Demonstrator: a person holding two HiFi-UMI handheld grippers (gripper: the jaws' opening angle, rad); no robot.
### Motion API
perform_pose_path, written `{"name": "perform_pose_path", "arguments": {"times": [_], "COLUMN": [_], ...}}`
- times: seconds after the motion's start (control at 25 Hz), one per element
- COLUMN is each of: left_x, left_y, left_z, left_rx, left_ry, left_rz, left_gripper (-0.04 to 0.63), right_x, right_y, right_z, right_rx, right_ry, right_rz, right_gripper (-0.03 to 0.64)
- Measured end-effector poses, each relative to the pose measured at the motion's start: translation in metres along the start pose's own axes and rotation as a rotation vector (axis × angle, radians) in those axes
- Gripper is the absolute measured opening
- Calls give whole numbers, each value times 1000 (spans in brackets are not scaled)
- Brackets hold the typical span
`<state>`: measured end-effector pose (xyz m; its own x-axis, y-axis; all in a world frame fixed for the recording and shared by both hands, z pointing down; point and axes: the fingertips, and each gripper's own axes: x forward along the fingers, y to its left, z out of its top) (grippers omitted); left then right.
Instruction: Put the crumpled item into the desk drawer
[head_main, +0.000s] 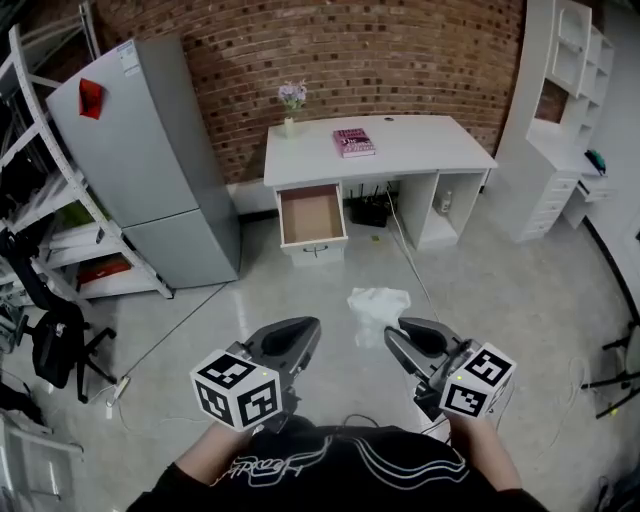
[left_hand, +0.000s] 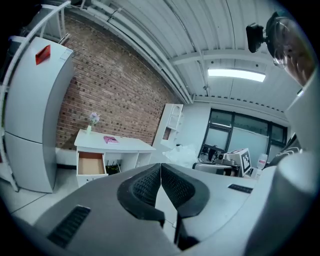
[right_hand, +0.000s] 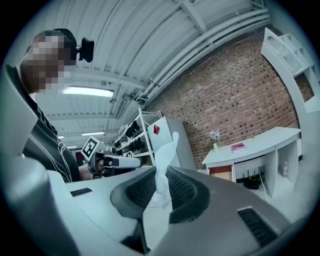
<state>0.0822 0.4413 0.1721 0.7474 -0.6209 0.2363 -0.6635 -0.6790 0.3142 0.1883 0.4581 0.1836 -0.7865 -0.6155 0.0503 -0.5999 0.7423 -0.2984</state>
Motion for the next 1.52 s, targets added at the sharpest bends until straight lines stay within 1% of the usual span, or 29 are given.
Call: {"name": "perform_pose_path", "arguments": {"times": [0.12, 0.24, 0.36, 0.52, 0.68, 0.88, 1.0, 1.12, 1.2, 1.32, 1.44, 1.52], "left_x": [5, 2, 11, 25, 66, 104, 130, 164, 187, 216, 247, 264], "left_y": [0, 16, 28, 43, 60, 109, 151, 207, 248, 316, 386, 427], "left_z": [-6, -11, -20, -32, -33, -27, -21, -6, 0, 11, 27, 26], "left_rx": [-11, -30, -50, -78, -86, -114, -142, -163, -183, -218, -240, -251], "left_ry": [20, 30, 34, 49, 65, 88, 111, 133, 157, 189, 194, 202], "left_rz": [3, 21, 39, 33, 15, -7, -12, -10, 0, 32, 37, 43], "left_gripper": [21, 21, 21, 21, 22, 21, 21, 21, 23, 21, 22, 23], "right_x": [-1, 14, 22, 32, 43, 82, 115, 163, 198, 252, 308, 342], "right_y": [-8, -11, -26, -39, -79, -125, -157, -200, -230, -273, -317, -341], "right_z": [-3, -10, -22, -35, -39, -41, -43, -39, -40, -43, -45, -51], "right_rx": [-23, -4, 7, 17, 31, 59, 91, 118, 140, 204, 241, 248], "right_ry": [9, 9, 17, 31, 38, 55, 77, 99, 127, 174, 218, 249], "right_rz": [-17, -10, 1, 2, -8, -38, -58, -67, -73, -87, -98, -106], "right_gripper": [75, 75, 75, 76, 77, 77, 77, 77, 77, 77, 77, 77]}}
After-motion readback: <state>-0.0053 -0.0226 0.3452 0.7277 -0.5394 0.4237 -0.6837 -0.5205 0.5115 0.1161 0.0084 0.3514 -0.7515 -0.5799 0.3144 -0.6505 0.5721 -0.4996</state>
